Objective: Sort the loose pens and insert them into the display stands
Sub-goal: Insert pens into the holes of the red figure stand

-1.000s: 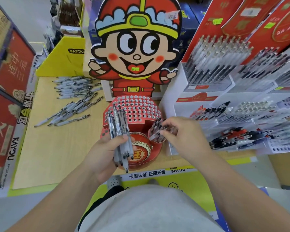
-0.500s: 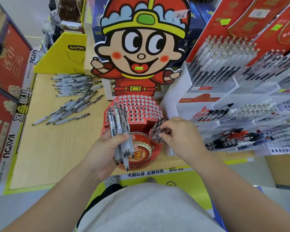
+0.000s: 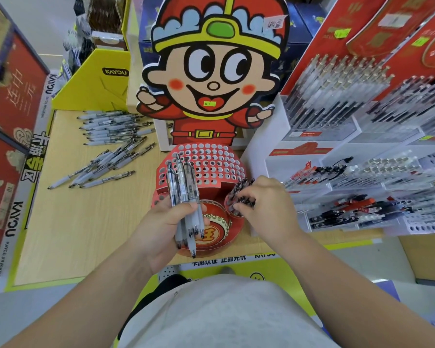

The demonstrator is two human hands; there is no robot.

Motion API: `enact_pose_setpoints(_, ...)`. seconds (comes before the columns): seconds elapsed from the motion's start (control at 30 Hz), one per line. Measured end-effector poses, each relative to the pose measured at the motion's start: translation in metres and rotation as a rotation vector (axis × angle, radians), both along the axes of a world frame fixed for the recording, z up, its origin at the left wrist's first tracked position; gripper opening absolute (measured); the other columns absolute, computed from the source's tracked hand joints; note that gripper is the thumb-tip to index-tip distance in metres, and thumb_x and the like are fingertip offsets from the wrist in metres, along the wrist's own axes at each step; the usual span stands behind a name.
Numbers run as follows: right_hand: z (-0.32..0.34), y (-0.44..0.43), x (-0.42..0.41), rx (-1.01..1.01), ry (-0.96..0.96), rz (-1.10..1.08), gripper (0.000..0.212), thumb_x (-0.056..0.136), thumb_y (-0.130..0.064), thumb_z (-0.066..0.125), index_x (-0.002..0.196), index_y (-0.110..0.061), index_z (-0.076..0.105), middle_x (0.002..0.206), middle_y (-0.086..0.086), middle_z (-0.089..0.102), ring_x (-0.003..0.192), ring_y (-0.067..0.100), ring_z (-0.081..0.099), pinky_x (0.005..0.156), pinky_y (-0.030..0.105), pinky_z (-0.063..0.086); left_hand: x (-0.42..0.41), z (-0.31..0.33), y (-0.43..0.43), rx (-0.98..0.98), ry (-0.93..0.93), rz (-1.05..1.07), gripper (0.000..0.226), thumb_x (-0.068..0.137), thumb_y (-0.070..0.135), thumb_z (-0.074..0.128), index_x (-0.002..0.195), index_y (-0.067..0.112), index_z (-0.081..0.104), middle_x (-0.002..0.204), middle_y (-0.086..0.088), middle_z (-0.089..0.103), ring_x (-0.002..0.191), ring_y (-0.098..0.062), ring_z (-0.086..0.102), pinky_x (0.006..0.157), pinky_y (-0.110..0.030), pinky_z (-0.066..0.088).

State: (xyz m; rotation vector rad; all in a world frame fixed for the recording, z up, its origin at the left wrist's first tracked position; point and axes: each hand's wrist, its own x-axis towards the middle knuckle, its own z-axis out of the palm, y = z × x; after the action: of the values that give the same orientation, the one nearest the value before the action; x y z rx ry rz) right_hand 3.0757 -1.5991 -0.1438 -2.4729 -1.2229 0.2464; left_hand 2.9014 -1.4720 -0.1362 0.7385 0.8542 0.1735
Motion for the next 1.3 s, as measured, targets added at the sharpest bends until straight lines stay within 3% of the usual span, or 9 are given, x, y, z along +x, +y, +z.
enact_pose_setpoints(0.23,-0.003,-0.003,-0.002,0.024,-0.072,-0.025,0.023,0.068,-0.03,0.09,0.084,-0.021,0.077,0.077,-0.003,0.063,0.081,0.023,0.056,0.067,0.029,0.044,0.005,0.006,-0.009,0.026,0.016,-0.024,0.018,0.098,0.01,0.059,0.115,0.012,0.063,0.094,-0.014,0.069,0.077,-0.024,0.072,0.056,-0.03,0.055)
enact_pose_setpoints(0.5,-0.001,-0.002,0.003,0.033,-0.039,0.005,0.02,0.069,-0.028,0.089,0.083,-0.018,0.078,0.082,0.0,0.057,0.084,0.026,0.056,0.072,0.034,0.047,0.004,0.009,-0.017,0.038,0.038,0.016,0.015,0.099,0.009,0.058,0.11,0.015,0.065,0.092,-0.012,0.07,0.081,-0.027,0.07,0.055,-0.031,0.054)
enact_pose_setpoints(0.6,-0.002,-0.003,0.005,0.024,-0.032,0.039,0.019,0.072,-0.029,0.088,0.085,-0.02,0.078,0.084,-0.002,0.057,0.087,0.025,0.055,0.075,0.035,0.047,0.002,0.008,-0.02,0.042,0.058,0.028,0.016,0.099,0.009,0.057,0.111,0.016,0.065,0.087,-0.009,0.071,0.079,-0.025,0.071,0.06,-0.034,0.053)
enact_pose_setpoints(0.87,-0.003,-0.003,0.007,0.03,-0.075,0.076,0.019,0.073,-0.03,0.087,0.086,-0.021,0.078,0.085,-0.002,0.06,0.087,0.025,0.055,0.073,0.034,0.045,0.0,0.011,-0.03,0.055,0.067,0.075,0.02,0.098,0.009,0.058,0.115,0.012,0.068,0.098,-0.018,0.069,0.084,-0.029,0.068,0.074,-0.041,0.052)
enact_pose_setpoints(0.93,-0.002,-0.003,0.008,0.024,-0.068,0.075,0.022,0.073,-0.035,0.086,0.088,-0.022,0.077,0.086,-0.003,0.06,0.089,0.025,0.055,0.074,0.034,0.045,-0.001,0.014,-0.034,0.061,0.09,0.083,0.025,0.098,0.01,0.058,0.121,0.005,0.066,0.099,-0.023,0.069,0.083,-0.029,0.069,0.069,-0.039,0.054)
enact_pose_setpoints(1.0,0.005,-0.003,0.009,0.057,-0.027,0.058,0.027,0.074,-0.044,0.083,0.091,-0.024,0.075,0.086,-0.007,0.056,0.091,0.021,0.053,0.077,0.034,0.045,-0.004,0.018,-0.037,0.065,0.115,0.088,0.024,0.098,0.01,0.056,0.119,0.0,0.064,0.088,-0.018,0.069,0.072,-0.025,0.069,0.059,-0.034,0.053)
enact_pose_setpoints(1.1,0.025,-0.002,0.005,0.206,0.14,0.071,0.025,0.083,-0.046,0.074,0.095,-0.024,0.074,0.083,-0.015,0.055,0.086,0.012,0.055,0.075,0.032,0.047,-0.009,0.024,-0.04,0.091,0.117,0.074,0.017,0.097,0.006,0.052,0.105,-0.003,0.064,0.076,-0.014,0.067,0.06,-0.022,0.063,0.053,-0.03,0.048)
enact_pose_setpoints(1.3,0.053,0.023,-0.023,0.276,1.001,-0.09,0.012,0.094,-0.032,0.067,0.104,-0.029,0.072,0.083,-0.015,0.074,0.071,-0.004,0.064,0.068,0.022,0.048,-0.021,0.034,-0.024,0.121,0.025,-0.11,0.03,0.071,0.015,0.06,0.095,-0.003,0.057,0.063,-0.009,0.063,0.05,-0.02,0.055,0.048,-0.027,0.046)
